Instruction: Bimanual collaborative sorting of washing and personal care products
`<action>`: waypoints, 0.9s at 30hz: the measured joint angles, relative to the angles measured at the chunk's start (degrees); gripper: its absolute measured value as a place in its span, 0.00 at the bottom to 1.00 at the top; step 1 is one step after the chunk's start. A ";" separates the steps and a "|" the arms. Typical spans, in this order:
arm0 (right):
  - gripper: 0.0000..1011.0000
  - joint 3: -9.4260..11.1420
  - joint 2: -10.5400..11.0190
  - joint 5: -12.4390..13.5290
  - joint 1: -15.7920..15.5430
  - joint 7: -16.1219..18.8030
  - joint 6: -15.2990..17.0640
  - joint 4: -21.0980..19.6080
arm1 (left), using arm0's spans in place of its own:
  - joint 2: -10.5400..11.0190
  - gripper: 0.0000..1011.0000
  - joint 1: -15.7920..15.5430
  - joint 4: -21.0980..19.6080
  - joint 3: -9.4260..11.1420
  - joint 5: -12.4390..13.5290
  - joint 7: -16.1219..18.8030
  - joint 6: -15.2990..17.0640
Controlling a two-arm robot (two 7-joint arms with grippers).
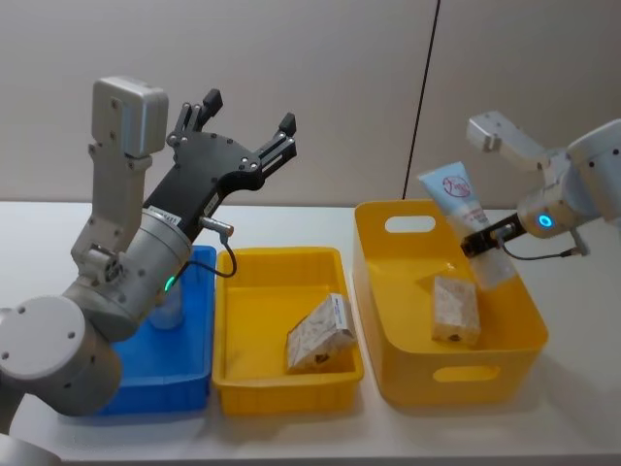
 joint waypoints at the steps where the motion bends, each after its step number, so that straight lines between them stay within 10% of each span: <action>1: 0.19 -0.20 -0.09 -0.08 0.33 0.37 -0.19 0.09 | 0.00 0.99 0.00 0.00 0.00 0.00 0.00 0.00; 17: 0.19 -0.99 -1.00 -0.58 2.51 2.72 -0.37 0.61 | 0.00 0.99 0.00 0.00 0.00 0.00 0.00 0.00; 27: 0.50 -1.12 -1.22 -0.65 3.00 3.18 -0.34 0.74 | 0.00 0.99 0.00 0.00 0.00 0.00 0.00 0.00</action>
